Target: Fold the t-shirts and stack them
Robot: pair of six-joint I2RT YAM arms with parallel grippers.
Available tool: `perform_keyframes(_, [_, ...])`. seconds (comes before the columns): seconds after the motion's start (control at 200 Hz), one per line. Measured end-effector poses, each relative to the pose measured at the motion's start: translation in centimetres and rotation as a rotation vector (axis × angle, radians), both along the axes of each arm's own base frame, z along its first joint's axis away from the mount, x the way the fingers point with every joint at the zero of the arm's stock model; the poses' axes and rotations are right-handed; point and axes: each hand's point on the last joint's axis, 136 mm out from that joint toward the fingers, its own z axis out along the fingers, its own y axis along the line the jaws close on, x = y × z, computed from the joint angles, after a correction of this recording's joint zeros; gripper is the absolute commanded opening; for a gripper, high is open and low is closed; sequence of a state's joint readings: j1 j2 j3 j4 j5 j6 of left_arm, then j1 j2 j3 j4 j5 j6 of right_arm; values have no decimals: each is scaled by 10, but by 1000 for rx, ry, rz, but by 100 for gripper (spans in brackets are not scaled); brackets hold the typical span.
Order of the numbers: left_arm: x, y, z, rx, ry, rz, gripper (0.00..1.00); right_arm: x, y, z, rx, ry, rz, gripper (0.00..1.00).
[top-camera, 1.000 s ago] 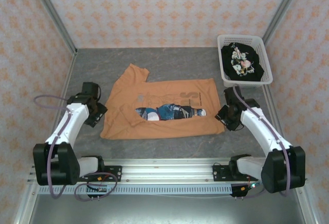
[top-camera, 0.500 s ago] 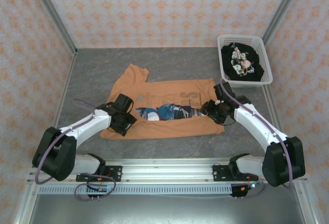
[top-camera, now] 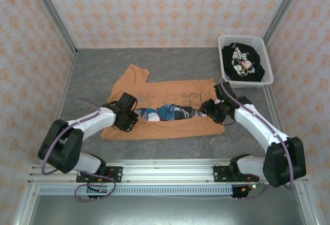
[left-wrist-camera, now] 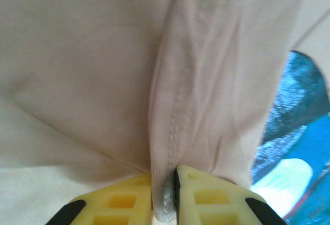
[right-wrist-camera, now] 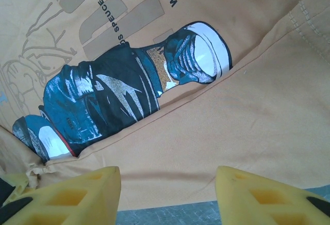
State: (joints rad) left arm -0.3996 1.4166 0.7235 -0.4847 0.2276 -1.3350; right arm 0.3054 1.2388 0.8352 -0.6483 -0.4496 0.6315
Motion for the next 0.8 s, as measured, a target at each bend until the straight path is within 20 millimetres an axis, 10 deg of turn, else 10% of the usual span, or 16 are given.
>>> perform_keyframes(0.801, [73, -63, 27, 238, 50, -479, 1, 0, 0, -2, 2, 10, -1, 46])
